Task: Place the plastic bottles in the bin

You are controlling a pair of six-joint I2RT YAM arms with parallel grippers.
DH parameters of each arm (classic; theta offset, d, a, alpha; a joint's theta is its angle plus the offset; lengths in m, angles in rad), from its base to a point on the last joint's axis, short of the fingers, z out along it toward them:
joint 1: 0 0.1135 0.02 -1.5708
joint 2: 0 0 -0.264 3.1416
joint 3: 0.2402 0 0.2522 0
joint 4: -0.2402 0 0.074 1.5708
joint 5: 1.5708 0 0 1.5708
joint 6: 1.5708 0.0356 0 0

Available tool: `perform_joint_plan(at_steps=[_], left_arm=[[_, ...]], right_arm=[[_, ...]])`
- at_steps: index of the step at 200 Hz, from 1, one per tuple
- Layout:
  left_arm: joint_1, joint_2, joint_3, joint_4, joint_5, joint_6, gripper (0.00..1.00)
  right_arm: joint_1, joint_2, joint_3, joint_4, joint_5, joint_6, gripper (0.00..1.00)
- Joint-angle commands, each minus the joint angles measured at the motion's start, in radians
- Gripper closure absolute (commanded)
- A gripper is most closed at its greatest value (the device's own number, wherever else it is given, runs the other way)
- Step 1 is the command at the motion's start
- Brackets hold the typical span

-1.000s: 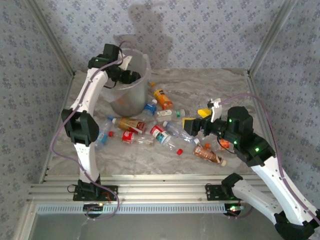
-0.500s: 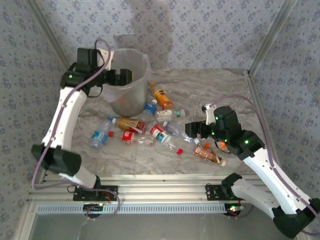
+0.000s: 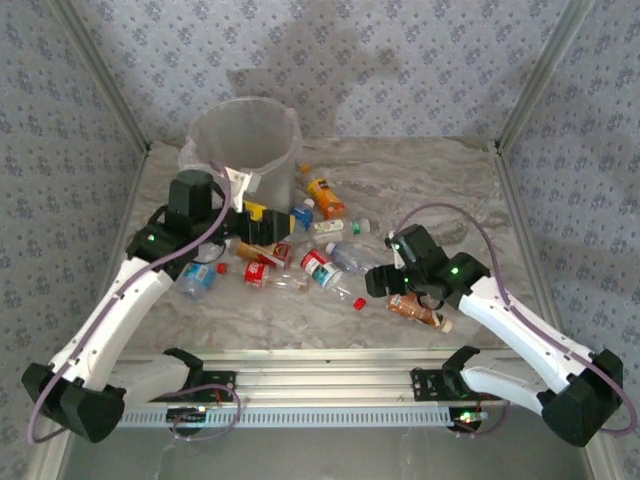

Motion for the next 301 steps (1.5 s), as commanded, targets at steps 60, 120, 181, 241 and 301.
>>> perform_joint_plan(at_steps=[60,120,181,241,301], left_arm=[[-0.115,0.034,-0.038,0.149,0.032,-0.054,0.0],[-0.173,0.088,-0.02,0.156,0.014,-0.042,0.0],[-0.196,0.119,0.0,0.137,-0.005,-0.03,0.0],[-0.207,0.124,-0.009,0.14,-0.014,-0.031,0.0],[-0.219,0.128,-0.009,0.137,-0.014,-0.033,0.0]], right_arm=[[-0.058,0.037,-0.143,-0.045,0.084,0.128,0.04],[-0.14,0.049,-0.205,-0.011,0.037,0.117,0.03],[-0.123,0.113,-0.22,0.043,0.035,0.127,0.02],[-0.08,0.091,-0.246,0.02,0.018,0.174,0.03],[-0.007,0.103,-0.262,-0.008,0.042,0.233,0.07]])
